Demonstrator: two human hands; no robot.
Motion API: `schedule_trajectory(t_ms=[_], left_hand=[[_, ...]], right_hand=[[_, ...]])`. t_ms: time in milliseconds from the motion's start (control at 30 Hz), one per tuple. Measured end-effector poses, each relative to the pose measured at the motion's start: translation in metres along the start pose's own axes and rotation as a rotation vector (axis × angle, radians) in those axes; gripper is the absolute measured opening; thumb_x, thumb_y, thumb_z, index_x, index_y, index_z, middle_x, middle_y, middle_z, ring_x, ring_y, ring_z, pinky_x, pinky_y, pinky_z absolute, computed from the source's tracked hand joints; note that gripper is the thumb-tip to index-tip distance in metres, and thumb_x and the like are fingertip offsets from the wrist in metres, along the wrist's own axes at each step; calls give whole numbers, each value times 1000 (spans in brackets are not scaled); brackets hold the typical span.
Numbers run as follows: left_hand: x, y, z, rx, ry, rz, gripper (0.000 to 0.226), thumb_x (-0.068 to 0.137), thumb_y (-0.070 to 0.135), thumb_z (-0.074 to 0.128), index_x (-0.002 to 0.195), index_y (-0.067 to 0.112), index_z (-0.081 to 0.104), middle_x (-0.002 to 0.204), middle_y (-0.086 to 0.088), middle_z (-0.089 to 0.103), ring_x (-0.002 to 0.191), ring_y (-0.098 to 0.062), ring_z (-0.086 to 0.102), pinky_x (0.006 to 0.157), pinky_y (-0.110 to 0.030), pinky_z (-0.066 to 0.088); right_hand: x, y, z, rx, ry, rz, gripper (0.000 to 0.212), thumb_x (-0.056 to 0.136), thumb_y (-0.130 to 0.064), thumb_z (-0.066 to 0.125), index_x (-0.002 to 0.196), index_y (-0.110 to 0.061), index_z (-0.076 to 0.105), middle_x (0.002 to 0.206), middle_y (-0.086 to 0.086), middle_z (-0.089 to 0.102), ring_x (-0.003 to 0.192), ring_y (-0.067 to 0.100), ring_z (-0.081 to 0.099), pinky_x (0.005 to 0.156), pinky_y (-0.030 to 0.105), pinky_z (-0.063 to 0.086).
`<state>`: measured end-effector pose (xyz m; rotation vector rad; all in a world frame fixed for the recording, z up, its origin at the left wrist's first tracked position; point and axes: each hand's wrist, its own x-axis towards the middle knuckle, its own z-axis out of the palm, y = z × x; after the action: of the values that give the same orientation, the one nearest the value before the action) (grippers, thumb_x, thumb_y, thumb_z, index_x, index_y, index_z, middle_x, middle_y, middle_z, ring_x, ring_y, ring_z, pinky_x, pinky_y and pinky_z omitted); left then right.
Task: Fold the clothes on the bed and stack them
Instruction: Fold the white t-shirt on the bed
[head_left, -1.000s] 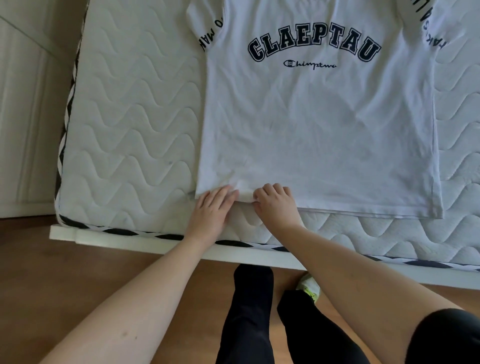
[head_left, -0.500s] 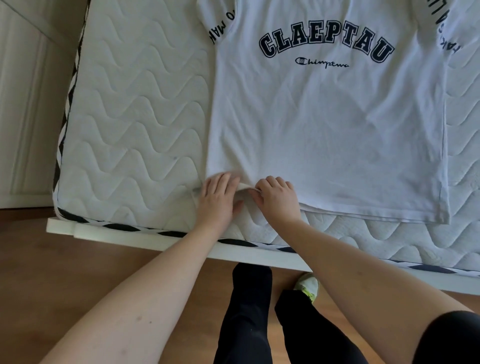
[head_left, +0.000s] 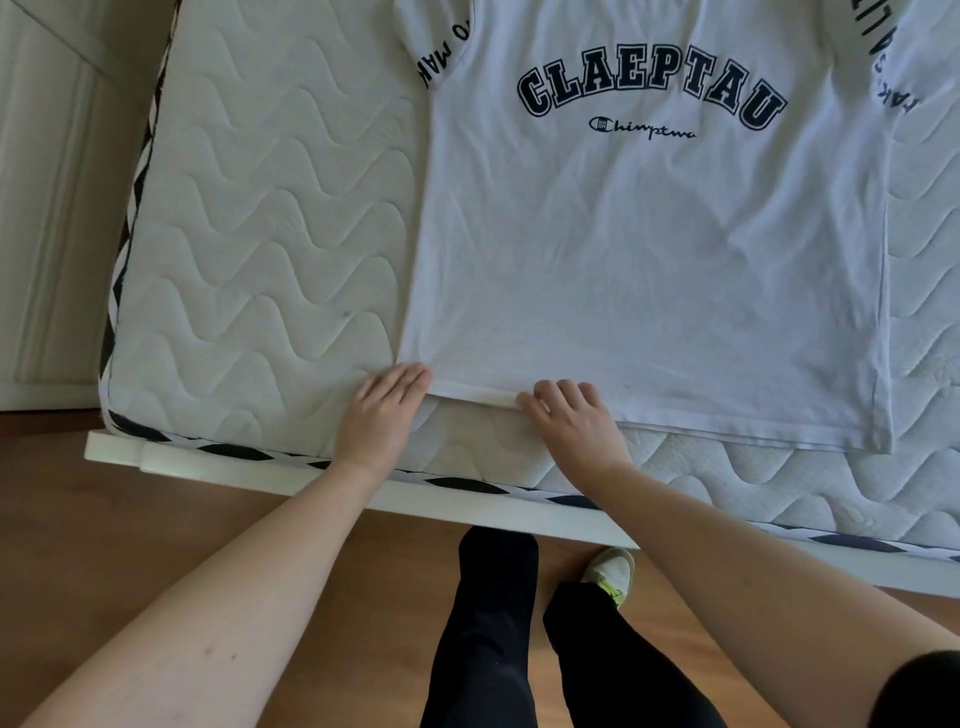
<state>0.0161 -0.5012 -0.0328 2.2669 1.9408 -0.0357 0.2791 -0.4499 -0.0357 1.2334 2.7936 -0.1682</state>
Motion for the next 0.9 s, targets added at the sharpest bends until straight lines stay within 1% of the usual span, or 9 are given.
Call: schedule_trajectory(t_ms=[200, 300, 367, 500, 567, 633, 733, 833, 900], left_hand=[[-1, 5, 1, 43, -68, -40, 47, 82, 0, 47, 127, 6, 62, 136, -17, 56, 122, -36, 56, 92, -50, 50], [6, 9, -2, 113, -93, 76, 50, 86, 5, 44, 133, 13, 59, 142, -14, 52, 127, -33, 53, 95, -49, 49], [11, 4, -7, 167, -100, 160, 50, 87, 8, 45, 135, 13, 57, 143, -8, 53, 129, -28, 53, 96, -43, 50], [22, -3, -17, 128, -81, 202, 47, 77, 3, 38, 107, 2, 74, 110, -11, 73, 95, -25, 72, 71, -33, 59], [23, -5, -21, 132, -59, 186, 40, 71, -3, 47, 99, -1, 75, 102, -14, 74, 86, -26, 74, 63, -33, 59], [19, -6, -24, 84, -88, 147, 46, 59, -16, 63, 103, -6, 72, 104, -20, 72, 87, -33, 73, 65, -41, 59], [6, -4, -25, 21, -163, 57, 63, 49, -28, 71, 109, -10, 69, 111, -24, 69, 93, -39, 71, 71, -49, 59], [-3, 0, -22, 17, -193, 2, 62, 60, -27, 68, 118, -7, 65, 120, -22, 66, 105, -38, 67, 82, -49, 55], [-5, 4, -21, 50, -190, -13, 48, 75, -14, 53, 120, -4, 65, 124, -19, 65, 109, -37, 65, 87, -50, 52]], right_hand=[[-7, 16, -4, -1, -22, 63, 61, 47, 7, 72, 106, -8, 68, 92, 10, 62, 72, 29, 58, 64, 37, 51], [-8, 15, -2, -10, -13, -33, 61, 48, 6, 72, 108, -6, 69, 88, 8, 62, 70, 27, 57, 63, 36, 51], [-9, 16, 0, 2, 11, -69, 63, 50, 6, 72, 111, -6, 69, 89, 8, 63, 71, 27, 58, 64, 35, 52], [-11, 22, -1, 32, 36, 11, 68, 47, 11, 67, 112, -6, 70, 90, 10, 63, 70, 29, 58, 63, 36, 51], [-14, 26, -2, 63, 35, 35, 68, 44, 13, 68, 109, -5, 71, 85, 10, 64, 66, 29, 58, 58, 35, 51], [-16, 29, -4, 109, 34, 23, 64, 41, 15, 71, 102, -5, 74, 78, 9, 63, 62, 28, 57, 52, 32, 50], [-22, 25, -9, 149, 18, -9, 60, 42, 12, 78, 100, -5, 74, 78, 7, 63, 63, 26, 58, 52, 30, 51], [-33, 19, -8, 159, -9, -10, 63, 49, 6, 79, 110, -8, 71, 87, 5, 64, 70, 23, 59, 64, 31, 53], [-42, 23, -5, 190, -40, 2, 64, 56, 6, 74, 117, -9, 66, 99, 5, 64, 81, 24, 61, 75, 34, 53]])
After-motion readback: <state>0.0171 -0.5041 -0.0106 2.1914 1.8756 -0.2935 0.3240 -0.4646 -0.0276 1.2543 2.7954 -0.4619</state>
